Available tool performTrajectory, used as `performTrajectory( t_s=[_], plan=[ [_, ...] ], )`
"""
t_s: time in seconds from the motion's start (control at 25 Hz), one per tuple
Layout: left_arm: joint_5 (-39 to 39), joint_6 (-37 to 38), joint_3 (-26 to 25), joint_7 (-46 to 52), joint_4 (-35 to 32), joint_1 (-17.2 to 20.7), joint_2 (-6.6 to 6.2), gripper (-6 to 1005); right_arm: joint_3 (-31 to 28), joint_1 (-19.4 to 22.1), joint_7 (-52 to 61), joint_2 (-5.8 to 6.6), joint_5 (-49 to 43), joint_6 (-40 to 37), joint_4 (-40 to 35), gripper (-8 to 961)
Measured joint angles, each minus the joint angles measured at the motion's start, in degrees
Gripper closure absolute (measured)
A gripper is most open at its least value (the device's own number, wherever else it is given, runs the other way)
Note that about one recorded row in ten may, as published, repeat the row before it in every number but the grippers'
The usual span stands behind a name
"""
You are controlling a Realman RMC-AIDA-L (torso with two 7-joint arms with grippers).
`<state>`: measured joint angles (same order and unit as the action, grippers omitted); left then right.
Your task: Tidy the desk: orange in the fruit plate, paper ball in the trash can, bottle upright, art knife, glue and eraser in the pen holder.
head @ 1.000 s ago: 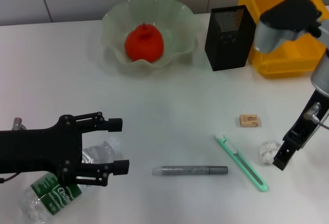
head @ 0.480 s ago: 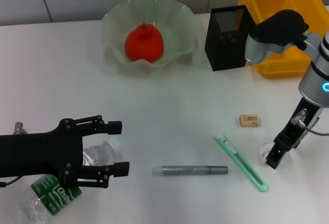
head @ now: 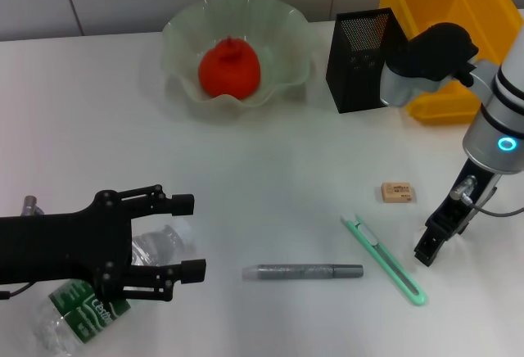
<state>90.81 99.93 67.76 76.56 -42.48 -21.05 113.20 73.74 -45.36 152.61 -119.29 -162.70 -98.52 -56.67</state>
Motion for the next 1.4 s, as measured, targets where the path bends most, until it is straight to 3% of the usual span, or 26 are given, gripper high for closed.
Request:
performTrajectory(
  t_s=[0.32, 0.52, 0.64, 0.68, 0.84, 0.96, 1.0, 1.2, 1.36, 1.4],
  plan=[
    [1.44, -0.37, -0.22, -0.01, 0.04, 0.04, 0.32, 151, 0.0, -0.68, 0.01, -0.01, 0.29, 0.83, 1.27, 322],
    [1.47, -0.61, -0.6, -0.01, 0.03, 0.03, 0.35, 152, -0.5, -0.78, 0.01, 0.14, 0.33, -1.02, -0.44, 476],
    [1.47, -0.58, -0.61, -0.01, 0.03, 0.01, 0.35, 153, -1.02, -0.13, -0.02, 0.58, -0.14, -4.25, -4.99, 477],
    [1.48, -0.44, -0.61, -0.01, 0.03, 0.04, 0.36, 153, -2.11, 0.73, -0.02, 1.01, -1.52, -6.58, -9.83, 478],
    [1.48, -0.23, -0.68, -0.01, 0.03, 0.07, 0.36, 154, -5.55, 1.62, -0.14, 1.98, -3.98, -9.73, -16.82, 480],
    [1.48, -0.34, -0.69, -0.01, 0.03, 0.06, 0.36, 155, -8.54, 1.96, -0.32, 4.0, -4.37, -10.98, -20.94, 481],
    [1.48, -0.44, -0.7, -0.01, 0.03, 0.06, 0.36, 155, -10.52, 2.28, -0.67, 5.23, -4.4, -10.24, -22.42, 481],
    [1.47, -0.46, -0.76, -0.01, 0.03, 0.04, 0.36, 156, -17.11, 3.27, -4.58, 6.46, -4.47, -4.03, -22.91, 482],
    [1.47, -0.37, -0.81, 0.04, 0.05, 0.05, 0.36, 157, -19.69, 4.74, -6.94, 6.45, -4.49, 3.46, -22.1, 483],
    [1.47, -0.36, -0.86, 0.05, 0.08, 0.05, 0.39, 158, -20.03, 5.76, -8.08, 6.16, -4.46, 9.78, -21.13, 483]
  ],
)
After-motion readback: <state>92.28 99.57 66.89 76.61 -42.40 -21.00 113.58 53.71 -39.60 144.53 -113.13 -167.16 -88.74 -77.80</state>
